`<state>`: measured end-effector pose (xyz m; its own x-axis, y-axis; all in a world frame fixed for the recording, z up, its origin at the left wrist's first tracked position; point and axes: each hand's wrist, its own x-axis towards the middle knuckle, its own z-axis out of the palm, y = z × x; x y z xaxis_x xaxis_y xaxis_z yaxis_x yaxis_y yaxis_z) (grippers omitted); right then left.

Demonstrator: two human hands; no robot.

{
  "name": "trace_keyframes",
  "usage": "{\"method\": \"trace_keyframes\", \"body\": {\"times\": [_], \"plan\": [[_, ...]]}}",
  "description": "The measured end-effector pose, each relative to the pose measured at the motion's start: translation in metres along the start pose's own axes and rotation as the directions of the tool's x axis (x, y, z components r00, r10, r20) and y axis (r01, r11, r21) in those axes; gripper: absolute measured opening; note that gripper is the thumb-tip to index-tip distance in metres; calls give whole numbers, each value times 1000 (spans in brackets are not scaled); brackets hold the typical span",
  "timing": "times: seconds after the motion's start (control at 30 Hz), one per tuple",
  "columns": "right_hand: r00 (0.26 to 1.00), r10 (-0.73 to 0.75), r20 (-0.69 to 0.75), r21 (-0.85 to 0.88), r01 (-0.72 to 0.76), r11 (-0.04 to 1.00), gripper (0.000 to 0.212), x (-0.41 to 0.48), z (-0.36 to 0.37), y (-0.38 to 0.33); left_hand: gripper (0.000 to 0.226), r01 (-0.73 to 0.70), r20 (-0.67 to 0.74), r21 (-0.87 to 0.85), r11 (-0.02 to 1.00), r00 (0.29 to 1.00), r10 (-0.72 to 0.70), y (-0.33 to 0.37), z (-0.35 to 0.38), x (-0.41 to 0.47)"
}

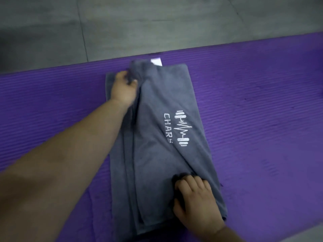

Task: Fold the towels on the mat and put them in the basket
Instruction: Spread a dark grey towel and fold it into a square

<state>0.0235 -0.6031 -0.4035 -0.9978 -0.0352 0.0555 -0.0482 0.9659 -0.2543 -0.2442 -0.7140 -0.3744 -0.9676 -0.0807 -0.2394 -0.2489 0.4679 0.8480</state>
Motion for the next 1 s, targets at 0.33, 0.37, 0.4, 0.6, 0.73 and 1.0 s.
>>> {"method": "trace_keyframes", "body": {"times": [0.33, 0.37, 0.4, 0.6, 0.73, 1.0], "plan": [[996, -65, 61, -81, 70, 994, 37, 9, -3, 3, 65, 115, 129, -89, 989, 986, -103, -39, -37, -78], [995, -72, 76, -107, 79, 991, 39, 10, -5, 3, 68, 93, 166, -47, 995, 982, -85, -43, -39, -92], [994, -77, 81, -140, 88, 986, 41, 10, -7, 1, 71, 71, 202, -5, 997, 977, -69, -47, -41, -105], [979, -199, -51, -55, 196, 979, 30, -3, -14, -41, 63, 74, 237, 78, 994, 967, -91, -65, -49, -147], [994, -102, 46, -55, 105, 993, 41, -6, 1, -82, 48, 31, 216, 58, 998, 975, -43, -65, -61, -142], [995, -89, 41, 25, 88, 996, 16, -9, 5, -104, 33, 61, 227, 265, 962, 966, -123, -76, -85, -146]]}}
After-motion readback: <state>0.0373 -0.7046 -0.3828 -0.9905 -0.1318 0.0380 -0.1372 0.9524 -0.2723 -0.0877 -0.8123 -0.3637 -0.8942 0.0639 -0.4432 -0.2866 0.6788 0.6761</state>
